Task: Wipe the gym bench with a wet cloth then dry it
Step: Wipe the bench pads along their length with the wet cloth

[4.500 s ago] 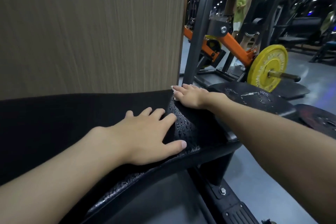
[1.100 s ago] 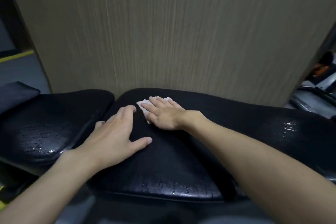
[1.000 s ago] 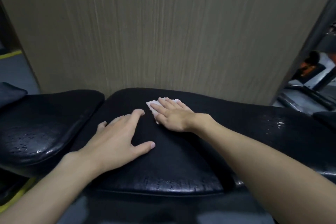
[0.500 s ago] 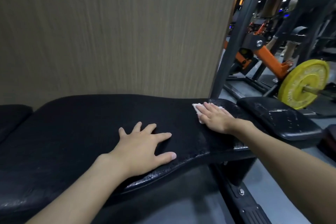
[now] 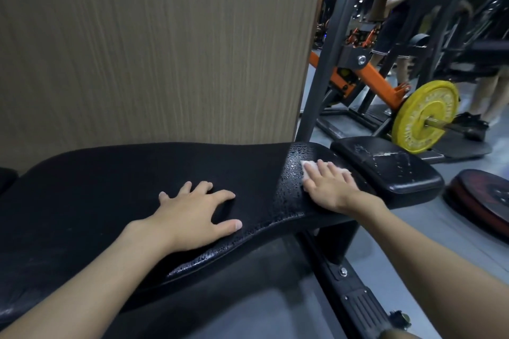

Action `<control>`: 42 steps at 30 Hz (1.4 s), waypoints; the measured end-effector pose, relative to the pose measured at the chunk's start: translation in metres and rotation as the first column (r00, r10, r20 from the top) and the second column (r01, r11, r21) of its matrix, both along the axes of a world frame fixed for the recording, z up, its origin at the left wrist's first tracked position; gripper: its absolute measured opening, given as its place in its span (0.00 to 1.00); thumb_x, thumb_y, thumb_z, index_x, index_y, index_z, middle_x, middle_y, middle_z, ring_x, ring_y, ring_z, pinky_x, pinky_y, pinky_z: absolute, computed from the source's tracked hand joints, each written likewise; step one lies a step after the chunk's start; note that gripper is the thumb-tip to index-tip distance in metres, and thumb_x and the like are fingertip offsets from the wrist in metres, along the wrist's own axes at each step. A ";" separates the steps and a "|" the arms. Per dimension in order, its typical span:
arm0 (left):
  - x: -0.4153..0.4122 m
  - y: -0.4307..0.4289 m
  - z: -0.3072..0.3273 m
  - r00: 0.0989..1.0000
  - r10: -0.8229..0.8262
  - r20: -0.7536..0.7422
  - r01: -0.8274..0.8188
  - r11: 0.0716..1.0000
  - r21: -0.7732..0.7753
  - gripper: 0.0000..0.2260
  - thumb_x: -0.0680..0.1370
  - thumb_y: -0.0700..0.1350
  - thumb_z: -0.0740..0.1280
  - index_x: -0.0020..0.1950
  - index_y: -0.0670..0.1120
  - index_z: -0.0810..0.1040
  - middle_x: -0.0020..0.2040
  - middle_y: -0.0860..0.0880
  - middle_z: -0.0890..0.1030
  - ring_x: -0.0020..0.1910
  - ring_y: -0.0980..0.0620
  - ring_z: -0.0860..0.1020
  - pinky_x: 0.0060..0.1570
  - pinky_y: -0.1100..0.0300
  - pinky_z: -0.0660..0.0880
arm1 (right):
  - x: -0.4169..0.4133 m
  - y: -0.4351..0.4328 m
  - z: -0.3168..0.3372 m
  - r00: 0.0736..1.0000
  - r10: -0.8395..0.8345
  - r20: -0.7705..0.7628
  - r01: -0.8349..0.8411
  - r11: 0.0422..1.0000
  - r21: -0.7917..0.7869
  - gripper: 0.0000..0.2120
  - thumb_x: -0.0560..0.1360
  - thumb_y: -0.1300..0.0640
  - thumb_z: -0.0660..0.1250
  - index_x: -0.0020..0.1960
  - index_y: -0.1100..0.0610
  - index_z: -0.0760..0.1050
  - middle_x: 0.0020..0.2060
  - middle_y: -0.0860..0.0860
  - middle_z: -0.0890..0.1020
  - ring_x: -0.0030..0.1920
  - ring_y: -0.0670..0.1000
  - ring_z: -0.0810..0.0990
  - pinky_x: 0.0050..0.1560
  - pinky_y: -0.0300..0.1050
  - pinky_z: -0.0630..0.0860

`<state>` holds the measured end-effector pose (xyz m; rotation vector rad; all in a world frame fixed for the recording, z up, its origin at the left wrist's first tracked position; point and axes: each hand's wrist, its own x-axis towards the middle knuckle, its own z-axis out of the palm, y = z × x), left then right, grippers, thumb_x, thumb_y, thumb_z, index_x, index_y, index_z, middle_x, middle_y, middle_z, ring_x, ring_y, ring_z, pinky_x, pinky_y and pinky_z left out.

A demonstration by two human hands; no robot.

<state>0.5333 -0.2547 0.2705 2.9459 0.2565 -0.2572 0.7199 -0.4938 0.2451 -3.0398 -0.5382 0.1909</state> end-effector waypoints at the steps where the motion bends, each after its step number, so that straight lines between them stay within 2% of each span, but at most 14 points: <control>1: 0.002 -0.001 0.003 1.000 -0.004 -0.009 0.004 1.000 0.001 0.31 0.73 0.73 0.57 0.74 0.68 0.57 0.78 0.51 0.57 0.78 0.40 0.52 0.69 0.31 0.56 | -0.010 0.009 0.000 0.999 0.034 0.006 -0.034 0.999 0.005 0.28 0.82 0.41 0.41 0.81 0.43 0.43 0.81 0.51 0.44 0.80 0.54 0.41 0.77 0.60 0.40; 4: 0.012 -0.006 0.008 1.000 -0.015 0.022 0.015 1.000 0.020 0.30 0.75 0.69 0.57 0.75 0.62 0.57 0.74 0.50 0.63 0.75 0.44 0.61 0.66 0.37 0.63 | -0.035 0.037 -0.002 0.984 0.179 0.005 -0.179 0.983 0.037 0.27 0.82 0.41 0.42 0.80 0.44 0.46 0.81 0.50 0.46 0.80 0.54 0.41 0.76 0.61 0.39; 6: 0.020 -0.014 0.007 0.993 -0.036 0.108 0.032 0.999 0.040 0.28 0.78 0.65 0.57 0.76 0.58 0.57 0.75 0.51 0.62 0.75 0.47 0.61 0.67 0.38 0.63 | -0.038 0.040 0.001 0.967 0.252 -0.024 -0.245 0.957 0.154 0.26 0.83 0.42 0.44 0.80 0.43 0.50 0.81 0.49 0.51 0.80 0.52 0.44 0.76 0.59 0.39; 7: 0.025 -0.020 0.006 0.985 -0.060 0.161 0.053 0.997 0.051 0.27 0.79 0.63 0.57 0.76 0.56 0.58 0.76 0.51 0.62 0.76 0.48 0.59 0.69 0.39 0.62 | -0.036 0.034 0.004 0.969 0.248 -0.020 -0.235 0.940 0.249 0.25 0.84 0.43 0.46 0.80 0.43 0.52 0.80 0.47 0.55 0.80 0.50 0.47 0.77 0.57 0.40; 9: 0.043 -0.040 0.006 0.955 -0.138 0.263 0.130 0.990 0.047 0.26 0.80 0.58 0.56 0.77 0.54 0.58 0.78 0.50 0.60 0.77 0.49 0.56 0.72 0.41 0.59 | -0.027 0.008 0.007 0.991 0.126 0.036 -0.130 0.912 0.388 0.23 0.85 0.48 0.48 0.79 0.46 0.57 0.78 0.46 0.62 0.79 0.48 0.53 0.77 0.55 0.44; 12: 0.076 -0.082 0.004 0.929 -0.227 0.294 0.249 0.967 -0.042 0.25 0.82 0.54 0.53 0.79 0.53 0.55 0.81 0.48 0.53 0.79 0.49 0.51 0.75 0.44 0.53 | -0.021 -0.026 -0.005 0.997 0.005 0.081 -0.028 0.958 0.285 0.24 0.84 0.52 0.48 0.79 0.50 0.58 0.80 0.48 0.59 0.80 0.47 0.51 0.77 0.51 0.45; 17: 0.104 -0.108 -0.020 0.968 -0.240 0.078 0.237 0.971 0.042 0.24 0.83 0.56 0.43 0.80 0.61 0.46 0.81 0.51 0.43 0.79 0.52 0.42 0.76 0.46 0.41 | -0.017 -0.029 -0.014 0.998 0.029 0.064 -0.044 0.967 0.252 0.25 0.84 0.51 0.46 0.81 0.50 0.55 0.81 0.46 0.52 0.80 0.44 0.46 0.77 0.46 0.41; 22: 0.080 -0.069 -0.015 0.984 -0.176 0.013 0.175 0.983 0.058 0.24 0.83 0.57 0.42 0.79 0.61 0.44 0.81 0.52 0.41 0.79 0.52 0.39 0.76 0.43 0.39 | -0.018 -0.030 -0.016 0.994 0.029 0.102 -0.048 0.981 0.188 0.25 0.85 0.49 0.45 0.81 0.50 0.54 0.81 0.46 0.52 0.80 0.45 0.47 0.77 0.49 0.43; 26: 0.065 -0.049 -0.011 0.991 -0.131 0.010 0.129 0.985 0.113 0.24 0.83 0.56 0.43 0.80 0.60 0.44 0.81 0.50 0.41 0.79 0.50 0.39 0.75 0.42 0.35 | -0.035 -0.007 -0.009 0.965 0.107 0.241 -0.142 0.981 0.134 0.24 0.85 0.50 0.46 0.79 0.53 0.57 0.80 0.48 0.56 0.80 0.47 0.48 0.77 0.55 0.42; 29: 0.072 -0.056 -0.020 0.979 -0.171 0.107 0.161 0.982 0.098 0.25 0.83 0.54 0.43 0.80 0.56 0.44 0.82 0.50 0.44 0.79 0.52 0.41 0.76 0.47 0.39 | -0.051 0.022 -0.008 0.962 0.208 0.175 -0.241 0.951 0.195 0.24 0.85 0.50 0.46 0.80 0.50 0.55 0.80 0.47 0.55 0.80 0.45 0.48 0.78 0.53 0.43; 32: 0.074 -0.041 -0.025 0.985 -0.147 0.095 0.140 0.987 0.076 0.25 0.83 0.54 0.43 0.81 0.56 0.44 0.81 0.50 0.44 0.79 0.53 0.41 0.76 0.49 0.39 | -0.049 0.030 -0.009 0.969 0.210 0.129 -0.228 0.962 0.148 0.24 0.84 0.48 0.45 0.80 0.48 0.55 0.81 0.47 0.53 0.80 0.46 0.47 0.78 0.55 0.43; 36: 0.052 0.007 -0.022 0.997 -0.053 0.052 0.050 0.997 0.056 0.25 0.83 0.54 0.43 0.80 0.58 0.43 0.81 0.52 0.42 0.79 0.54 0.39 0.76 0.51 0.37 | -0.057 0.051 -0.003 0.971 0.223 0.084 -0.232 0.965 0.122 0.26 0.84 0.44 0.44 0.80 0.51 0.55 0.81 0.49 0.51 0.80 0.48 0.46 0.78 0.59 0.42; 39: 0.024 0.044 -0.022 0.999 0.028 0.044 -0.030 0.998 0.062 0.24 0.83 0.54 0.42 0.80 0.59 0.42 0.81 0.52 0.41 0.79 0.55 0.38 0.76 0.52 0.37 | -0.071 0.081 -0.003 0.952 0.302 0.045 -0.305 0.947 0.103 0.29 0.83 0.40 0.42 0.81 0.50 0.52 0.81 0.49 0.48 0.80 0.49 0.43 0.77 0.61 0.40; 42: -0.006 0.077 -0.021 0.993 0.112 0.045 -0.115 0.991 0.065 0.24 0.83 0.54 0.42 0.80 0.58 0.42 0.81 0.52 0.41 0.79 0.56 0.38 0.76 0.53 0.36 | -0.074 0.098 -0.003 0.956 0.290 0.032 -0.292 0.955 0.058 0.32 0.82 0.37 0.41 0.81 0.50 0.48 0.81 0.49 0.45 0.80 0.51 0.41 0.77 0.62 0.39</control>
